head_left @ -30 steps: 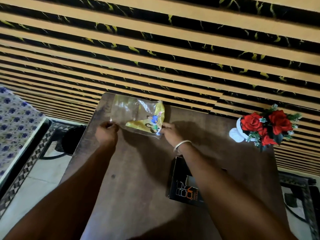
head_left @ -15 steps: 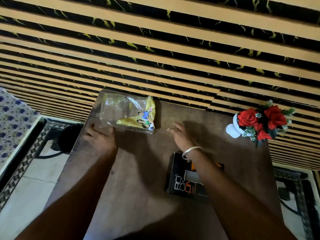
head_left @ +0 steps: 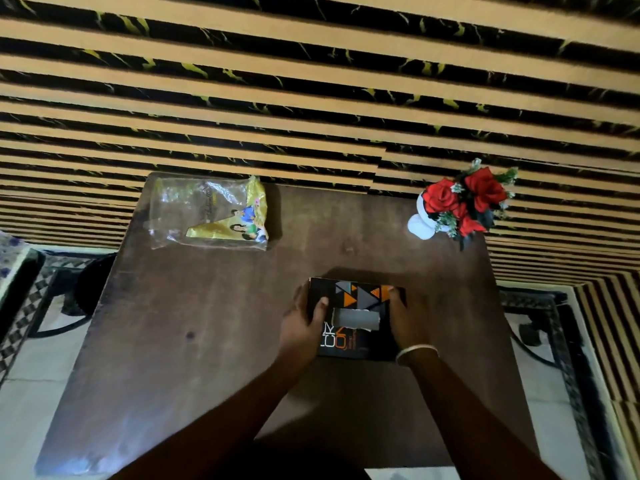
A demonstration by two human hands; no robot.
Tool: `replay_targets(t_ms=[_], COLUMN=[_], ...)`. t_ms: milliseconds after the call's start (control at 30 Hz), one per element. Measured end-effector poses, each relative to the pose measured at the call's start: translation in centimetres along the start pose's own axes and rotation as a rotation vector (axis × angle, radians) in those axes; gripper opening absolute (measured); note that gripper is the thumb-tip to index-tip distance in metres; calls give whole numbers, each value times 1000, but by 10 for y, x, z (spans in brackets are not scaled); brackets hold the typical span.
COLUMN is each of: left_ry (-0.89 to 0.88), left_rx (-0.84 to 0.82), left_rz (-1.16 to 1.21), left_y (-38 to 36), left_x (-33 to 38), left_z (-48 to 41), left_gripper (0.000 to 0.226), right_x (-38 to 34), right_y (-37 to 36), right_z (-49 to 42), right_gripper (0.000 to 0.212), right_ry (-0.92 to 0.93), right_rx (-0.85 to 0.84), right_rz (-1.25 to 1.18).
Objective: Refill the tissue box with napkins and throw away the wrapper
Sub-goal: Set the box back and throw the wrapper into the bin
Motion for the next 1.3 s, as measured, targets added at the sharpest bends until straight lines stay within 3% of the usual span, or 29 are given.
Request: replay_targets(t_ms=[133,233,400,533,800,900,1067,1300], left_ry=[81,86,58,4,75,99,161,159], left_rx=[-5,48,63,95,143,157,139,200], left_rz=[-77,-173,-160,-84,11,37,100,-16], left_y=[-19,-17,2,25,59,61,59,55], left_x=[-19,-17,20,46,73,71,62,50], left_z=[5,-1,-42,-101,-194,-215,-241,-259], left_gripper=[52,65,44,39,31,31,32,32], right_x=[21,12,-33,-89,-152,-152,-79,-152], right_y=[-7,-11,-18,-39,-81,-97,-153,-121], right_z=[9,7,-24,-66,-137,-159,-265,-170], right_gripper=[40,28,31,34,39,38,65,54], right_ry=[-94,-132,-160,-86,-20,-44,-44,-48], right_rx=[-7,-30,-42,-73,-195,-209,-181,-129], right_rz=[-111,-189,-260,-227,-134,-202,-178,-170])
Point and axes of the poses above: each hand's wrist, its own z-axis away from the middle knuckle, its own y-axis out of the back of the hand, x = y × z, the point moved 7 cm from there along -z, towards the middle knuckle, and after that the axes turned 9 degrees about -z, right-handed, at the moved point
